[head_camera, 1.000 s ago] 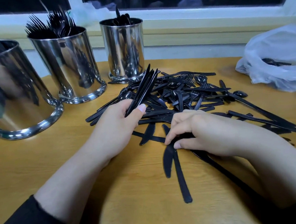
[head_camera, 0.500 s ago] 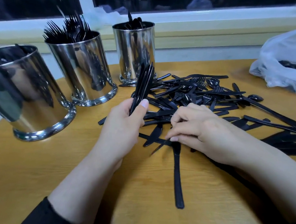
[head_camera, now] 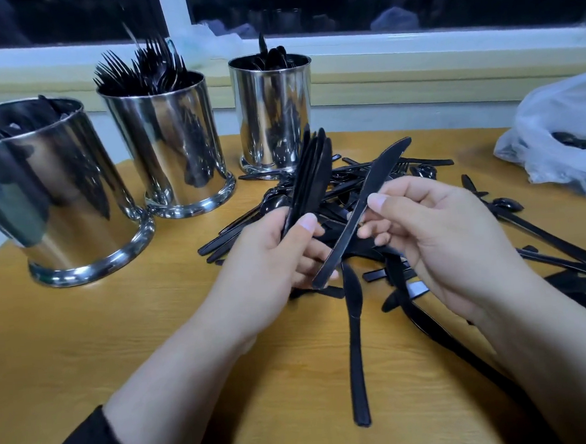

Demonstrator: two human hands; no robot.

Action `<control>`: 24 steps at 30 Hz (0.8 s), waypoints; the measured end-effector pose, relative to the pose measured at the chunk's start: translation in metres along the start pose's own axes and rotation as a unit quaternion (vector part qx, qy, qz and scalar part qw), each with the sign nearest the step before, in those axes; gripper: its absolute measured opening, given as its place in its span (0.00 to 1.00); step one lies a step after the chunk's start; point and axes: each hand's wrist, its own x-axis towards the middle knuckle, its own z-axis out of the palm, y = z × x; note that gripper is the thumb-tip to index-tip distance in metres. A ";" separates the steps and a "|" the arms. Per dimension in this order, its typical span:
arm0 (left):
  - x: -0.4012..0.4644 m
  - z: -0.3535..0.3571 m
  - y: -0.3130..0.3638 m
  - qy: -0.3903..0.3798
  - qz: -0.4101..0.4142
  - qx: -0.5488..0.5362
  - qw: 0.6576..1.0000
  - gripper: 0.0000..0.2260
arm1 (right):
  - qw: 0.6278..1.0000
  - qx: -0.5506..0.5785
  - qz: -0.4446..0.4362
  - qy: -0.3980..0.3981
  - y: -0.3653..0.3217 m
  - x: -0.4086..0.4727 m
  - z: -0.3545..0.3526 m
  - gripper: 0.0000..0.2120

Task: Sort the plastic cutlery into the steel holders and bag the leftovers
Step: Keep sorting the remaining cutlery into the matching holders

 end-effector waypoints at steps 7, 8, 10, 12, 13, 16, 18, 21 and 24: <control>-0.004 0.006 -0.002 -0.050 -0.030 -0.022 0.998 0.14 | 0.992 -0.124 -0.014 -0.031 -0.002 -0.005 0.004 0.06; -0.003 0.005 -0.003 -0.039 -0.037 -0.028 0.998 0.14 | 0.984 -0.175 -0.020 -0.028 -0.005 -0.006 0.002 0.06; -0.001 0.003 -0.004 -0.006 -0.042 -0.032 0.999 0.14 | 0.948 -0.317 -0.028 -0.027 -0.013 -0.008 -0.004 0.07; 0.000 0.000 -0.005 0.015 -0.041 -0.032 0.999 0.14 | 0.887 -0.458 -0.009 -0.064 -0.020 -0.013 -0.008 0.11; 0.000 -0.001 -0.005 0.021 -0.039 -0.032 0.998 0.13 | 0.855 -0.512 0.009 -0.089 -0.021 -0.016 -0.007 0.14; -0.002 -0.003 -0.006 0.025 -0.023 -0.033 0.999 0.12 | 0.760 -0.633 0.034 -0.140 -0.017 -0.028 0.007 0.23; -0.003 -0.004 -0.006 0.024 -0.014 -0.028 0.999 0.11 | 0.729 -0.667 0.040 -0.152 -0.012 -0.036 0.017 0.26; -0.003 -0.004 -0.006 0.022 -0.013 -0.016 1.000 0.11 | 0.716 -0.679 0.039 -0.157 -0.006 -0.042 0.025 0.26; -0.002 -0.005 -0.007 0.022 -0.014 -0.007 1.000 0.10 | 0.718 -0.677 0.042 -0.156 -0.006 -0.040 0.024 0.21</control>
